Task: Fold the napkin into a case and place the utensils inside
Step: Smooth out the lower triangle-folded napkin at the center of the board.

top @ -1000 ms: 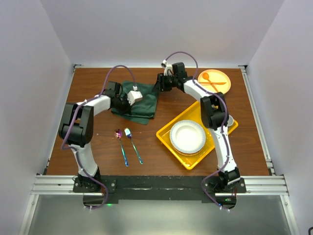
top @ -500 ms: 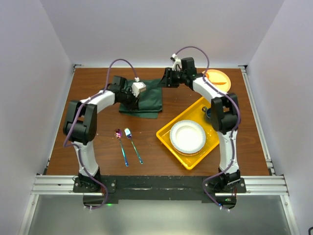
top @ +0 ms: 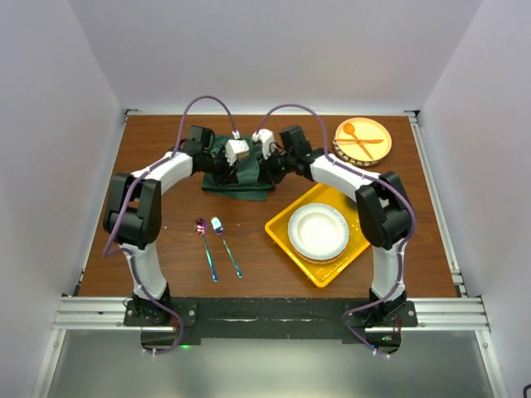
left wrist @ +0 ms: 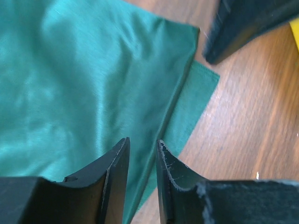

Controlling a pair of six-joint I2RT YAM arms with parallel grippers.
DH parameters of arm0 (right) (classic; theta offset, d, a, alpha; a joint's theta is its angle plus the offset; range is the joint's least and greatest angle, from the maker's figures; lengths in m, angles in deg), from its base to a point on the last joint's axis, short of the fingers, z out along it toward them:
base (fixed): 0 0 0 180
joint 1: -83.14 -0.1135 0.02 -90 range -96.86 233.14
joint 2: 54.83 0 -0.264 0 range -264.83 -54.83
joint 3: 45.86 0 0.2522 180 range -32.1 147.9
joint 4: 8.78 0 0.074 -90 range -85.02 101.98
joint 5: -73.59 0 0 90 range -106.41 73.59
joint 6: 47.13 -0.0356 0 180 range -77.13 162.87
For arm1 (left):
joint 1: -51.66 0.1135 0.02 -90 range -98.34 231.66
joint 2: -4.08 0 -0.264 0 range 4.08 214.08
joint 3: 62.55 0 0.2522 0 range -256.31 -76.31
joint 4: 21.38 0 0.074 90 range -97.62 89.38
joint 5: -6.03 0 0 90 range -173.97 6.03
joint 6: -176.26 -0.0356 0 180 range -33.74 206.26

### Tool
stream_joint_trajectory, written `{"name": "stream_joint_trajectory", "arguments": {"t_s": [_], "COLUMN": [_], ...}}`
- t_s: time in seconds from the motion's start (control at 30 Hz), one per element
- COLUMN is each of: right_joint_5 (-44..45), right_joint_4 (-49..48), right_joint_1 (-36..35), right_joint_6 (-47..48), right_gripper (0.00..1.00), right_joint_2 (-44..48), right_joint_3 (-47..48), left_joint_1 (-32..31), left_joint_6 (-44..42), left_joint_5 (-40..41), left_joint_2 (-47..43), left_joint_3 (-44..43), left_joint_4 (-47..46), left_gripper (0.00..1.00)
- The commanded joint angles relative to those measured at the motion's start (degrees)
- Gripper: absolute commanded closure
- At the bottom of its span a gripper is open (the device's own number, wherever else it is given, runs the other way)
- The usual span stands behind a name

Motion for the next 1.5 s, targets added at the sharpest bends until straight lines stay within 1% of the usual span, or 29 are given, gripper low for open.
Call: {"name": "stream_joint_trajectory", "arguments": {"t_s": [0.0, 0.17, 0.2, 0.27, 0.33, 0.4, 0.47, 0.53, 0.6, 0.63, 0.77, 0.93, 1.0, 1.17, 1.47], "right_joint_5": [5.7, 5.45, 5.09, 4.39, 2.03, 0.45, -0.44, -2.63, -3.61, -3.7, -3.61, -5.45, -5.11, -2.21, 0.61], "right_joint_4": [-0.65, -5.64, -6.53, -8.98, -11.8, -16.89, -18.92, -19.63, -19.28, -19.02, -17.27, -12.62, -12.25, -9.18, -5.66], "right_joint_1": [-2.28, -4.13, -4.39, -4.66, -4.57, -4.48, -4.57, -4.57, -4.57, -4.66, -4.66, -4.66, -4.74, -5.27, -6.24], "right_joint_6": [17.97, 26.49, 27.99, 31.59, 34.31, 36.34, 38.62, 41.53, 44.94, 45.14, 47.34, 53.22, 54.89, 56.92, 59.91], "right_gripper": [1.0, 1.0, 1.0, 1.0, 1.0, 1.0, 1.0, 1.0, 1.0, 1.0, 1.0, 1.0, 1.0, 1.0, 1.0], "right_joint_2": [2.92, 4.67, 4.85, 5.2, 6.25, 7.31, 7.58, 7.4, 6.18, 5.56, 3.01, 2.92, 2.57, -0.24, -1.56], "right_joint_3": [-2.06, -7.85, -9.86, -11.28, -14.7, -18.3, -19.72, -20.78, -20.26, -19.82, -16.92, -16.21, -16.3, -14.2, -11.82], "left_joint_1": [0.42, 1.03, 1.3, 2.44, 3.84, 4.73, 5.17, 4.91, 4.91, 4.73, 4.2, 4.2, 4.12, 3.94, 3.67], "left_joint_6": [-3.59, -2.89, -2.54, -1.13, 0.36, 0.89, -0.07, -2.87, -4.63, -7.52, -11.67, -12.11, -12.38, -14.4, -17.56], "left_joint_5": [-1.97, -2.58, -2.84, -4.42, -6.79, -9.07, -9.61, -8.83, -8.47, -8.47, -7.15, -6.54, -6.36, -5.92, -5.57], "left_joint_2": [0.94, 2.61, 3.13, 3.66, 4.28, 4.28, 3.84, 3.32, 3.66, 4.01, 5.86, 7.88, 8.32, 9.9, 10.08], "left_joint_3": [-2.08, -3.84, -4.1, -5.15, -6.03, -6.39, -6.3, -6.04, -6.47, -7.52, -9.99, -12.1, -12.19, -13.07, -13.16], "left_joint_4": [2.25, 4.62, 4.97, 5.59, 6.38, 6.56, 6.65, 7.26, 8.92, 10.15, 14.02, 15.0, 15.0, 16.66, 19.04], "left_gripper": [0.66, 0.65, 0.63, 0.62, 0.62, 0.62, 0.62, 0.61, 0.6, 0.6, 0.58, 0.57, 0.57, 0.57, 0.57]}}
